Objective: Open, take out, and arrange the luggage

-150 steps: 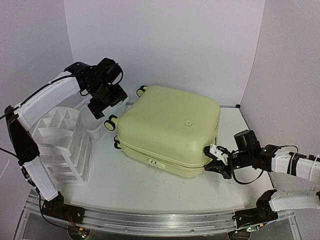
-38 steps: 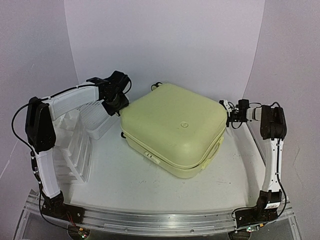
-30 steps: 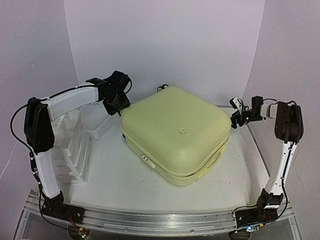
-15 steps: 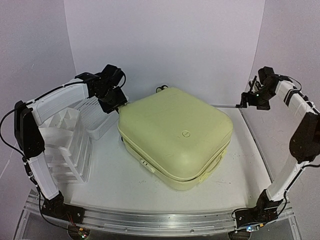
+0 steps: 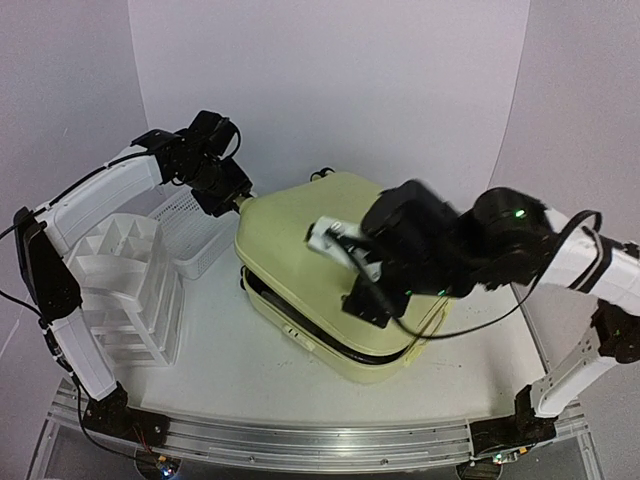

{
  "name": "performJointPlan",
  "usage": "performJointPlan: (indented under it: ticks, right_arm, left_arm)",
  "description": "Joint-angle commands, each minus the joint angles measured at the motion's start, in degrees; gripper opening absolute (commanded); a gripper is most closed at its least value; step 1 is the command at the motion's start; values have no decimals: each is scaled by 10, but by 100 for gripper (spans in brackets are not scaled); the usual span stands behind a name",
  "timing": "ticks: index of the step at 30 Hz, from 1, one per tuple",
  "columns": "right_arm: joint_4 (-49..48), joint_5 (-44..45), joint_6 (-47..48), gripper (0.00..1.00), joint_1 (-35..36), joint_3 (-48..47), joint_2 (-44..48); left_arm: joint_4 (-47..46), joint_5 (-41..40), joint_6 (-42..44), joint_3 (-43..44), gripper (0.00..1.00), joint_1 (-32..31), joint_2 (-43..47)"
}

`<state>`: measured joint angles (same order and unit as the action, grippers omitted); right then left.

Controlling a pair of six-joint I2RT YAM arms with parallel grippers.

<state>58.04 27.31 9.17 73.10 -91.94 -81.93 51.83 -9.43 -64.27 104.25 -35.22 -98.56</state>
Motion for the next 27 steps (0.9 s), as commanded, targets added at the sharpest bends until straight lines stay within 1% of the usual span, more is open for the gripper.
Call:
performJointPlan:
  ticks: [1,6,10,14,16,17,19,24,27]
  right_arm:
    - [16,303,97,98,108,-68,-124]
    - [7,410,157,98,145,-116,-256]
    - [4,437,164,98,156,-155,-327]
    - [0,452,174,98,155,-158,-375]
    - [-2,484,180,98,144,-160,-387]
    - [-3,485,175,98,139,-161,-386]
    - [-7,457,167,98,137,-153,-378]
    - [-16,514,189,98,119,-154,-393]
    - [-17,520,202,98,114,-160,-374]
  left_arm:
    - [-24,58,8,60,4,-14,52]
    - [-24,64,-12,63,4,-12,51]
    - [-24,59,-18,53,4,-10,57]
    - [-24,57,-23,47,4,-6,65]
    - [-24,57,-22,47,4,-5,67]
    - [-24,56,-22,45,4,-4,69]
    - [-24,57,-25,43,4,-2,71]
    - [-24,60,-26,37,6,0,76]
    - [-25,58,-17,29,14,0,78]
